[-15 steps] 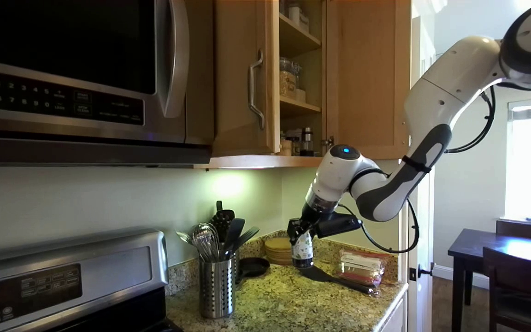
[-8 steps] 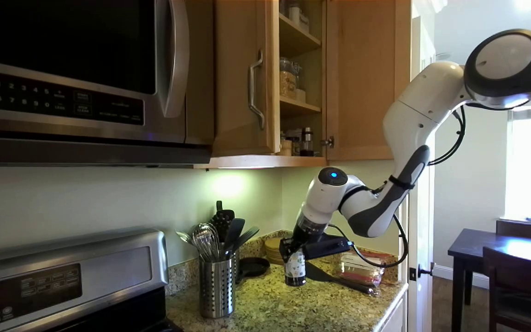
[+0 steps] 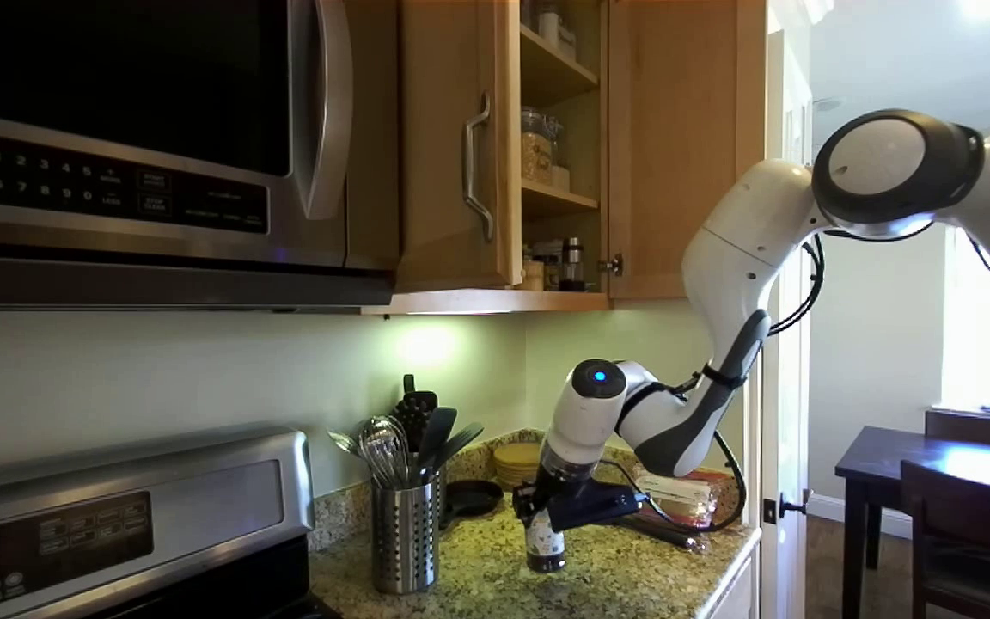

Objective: Open the doors of the top cabinet, get the spice bottle and put it on the table.

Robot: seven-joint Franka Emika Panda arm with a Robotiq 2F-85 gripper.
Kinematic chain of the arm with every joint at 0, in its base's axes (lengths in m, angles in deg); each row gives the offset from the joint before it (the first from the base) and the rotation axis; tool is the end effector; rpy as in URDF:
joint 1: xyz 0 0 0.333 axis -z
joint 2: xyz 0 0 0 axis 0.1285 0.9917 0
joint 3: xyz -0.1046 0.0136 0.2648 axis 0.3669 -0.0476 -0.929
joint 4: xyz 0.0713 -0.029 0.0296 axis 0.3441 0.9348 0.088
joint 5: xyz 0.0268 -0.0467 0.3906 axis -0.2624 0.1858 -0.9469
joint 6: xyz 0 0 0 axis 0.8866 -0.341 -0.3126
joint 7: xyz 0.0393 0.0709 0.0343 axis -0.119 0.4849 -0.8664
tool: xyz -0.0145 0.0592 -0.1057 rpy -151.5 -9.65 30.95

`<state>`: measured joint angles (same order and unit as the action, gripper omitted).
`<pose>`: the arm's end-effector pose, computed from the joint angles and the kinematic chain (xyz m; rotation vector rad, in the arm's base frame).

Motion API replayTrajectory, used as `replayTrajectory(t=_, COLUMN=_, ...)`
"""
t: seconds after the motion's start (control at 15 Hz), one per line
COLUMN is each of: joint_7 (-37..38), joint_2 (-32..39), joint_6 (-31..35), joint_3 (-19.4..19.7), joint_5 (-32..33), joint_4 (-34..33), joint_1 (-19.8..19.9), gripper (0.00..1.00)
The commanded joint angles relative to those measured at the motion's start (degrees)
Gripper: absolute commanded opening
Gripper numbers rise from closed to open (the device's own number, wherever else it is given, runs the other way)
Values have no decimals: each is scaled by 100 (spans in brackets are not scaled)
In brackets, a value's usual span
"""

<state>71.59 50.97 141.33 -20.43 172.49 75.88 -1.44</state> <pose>0.5905 0.0516 0.1656 2.7637 -0.6274 0.9090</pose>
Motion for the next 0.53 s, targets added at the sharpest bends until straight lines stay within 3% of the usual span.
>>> replayTrajectory(t=0.0, joint_7=559, joint_2=273, joint_6=-223, joint_3=86, joint_5=272, joint_4=-139, joint_1=-147, gripper=41)
replayTrajectory(t=0.07, joint_7=603, joint_2=312, joint_6=-222, joint_3=85, joint_5=270, joint_4=-124, joint_1=-152, gripper=41)
replayTrajectory(t=0.2, joint_7=567, joint_2=133, joint_6=-181, joint_3=60, joint_5=164, joint_4=37, joint_1=-115, gripper=91)
replayTrajectory(t=0.47, joint_7=123, joint_2=-740, joint_6=-6, joint_3=-50, joint_5=-140, joint_4=733, joint_1=60, gripper=100)
